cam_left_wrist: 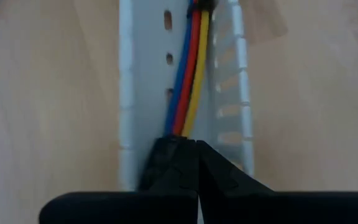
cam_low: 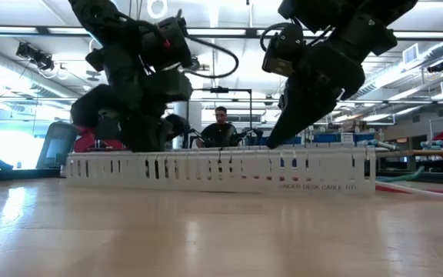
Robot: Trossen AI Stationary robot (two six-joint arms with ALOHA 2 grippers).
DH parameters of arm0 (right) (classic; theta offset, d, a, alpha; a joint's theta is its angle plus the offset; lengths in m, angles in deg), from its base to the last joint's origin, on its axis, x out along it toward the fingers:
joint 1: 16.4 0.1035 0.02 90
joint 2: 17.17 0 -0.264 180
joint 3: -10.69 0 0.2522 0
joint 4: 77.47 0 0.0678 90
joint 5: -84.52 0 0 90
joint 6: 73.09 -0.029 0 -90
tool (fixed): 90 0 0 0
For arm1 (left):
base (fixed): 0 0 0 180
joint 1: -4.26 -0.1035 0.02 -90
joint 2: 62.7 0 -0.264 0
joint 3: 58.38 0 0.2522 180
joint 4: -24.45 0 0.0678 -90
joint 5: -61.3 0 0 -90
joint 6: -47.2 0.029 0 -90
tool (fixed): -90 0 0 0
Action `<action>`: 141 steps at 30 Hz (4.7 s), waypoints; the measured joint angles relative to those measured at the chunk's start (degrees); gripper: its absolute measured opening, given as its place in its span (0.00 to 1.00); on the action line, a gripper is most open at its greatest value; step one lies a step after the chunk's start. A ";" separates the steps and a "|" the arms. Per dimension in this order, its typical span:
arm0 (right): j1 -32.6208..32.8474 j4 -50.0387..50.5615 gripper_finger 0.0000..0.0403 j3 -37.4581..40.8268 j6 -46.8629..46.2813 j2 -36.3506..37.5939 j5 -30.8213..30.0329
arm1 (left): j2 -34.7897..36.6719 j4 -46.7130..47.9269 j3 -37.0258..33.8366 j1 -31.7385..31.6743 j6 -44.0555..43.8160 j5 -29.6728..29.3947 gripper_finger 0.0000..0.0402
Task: Ziptie cables
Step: Put the zip-tied cables into the white cable duct
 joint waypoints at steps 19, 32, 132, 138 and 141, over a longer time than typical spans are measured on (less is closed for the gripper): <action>0.87 6.08 0.00 -2.11 -0.66 0.61 -3.45 | 2.65 9.05 -0.11 0.38 -4.11 -8.01 0.00; -2.49 5.35 0.15 -2.16 4.52 0.49 -2.15 | 2.65 8.55 -0.09 0.40 -3.96 -7.82 0.00; -3.99 15.11 0.00 -1.26 -0.70 -0.04 1.57 | 2.22 1.50 2.51 1.14 -0.21 -1.50 0.30; -3.98 14.93 0.01 -1.28 -0.70 -0.04 1.61 | 2.22 4.02 2.49 1.16 1.45 -2.08 0.30; -3.98 14.42 0.01 -1.28 -0.70 -0.04 1.61 | 1.54 4.95 2.49 1.16 2.77 -3.38 0.30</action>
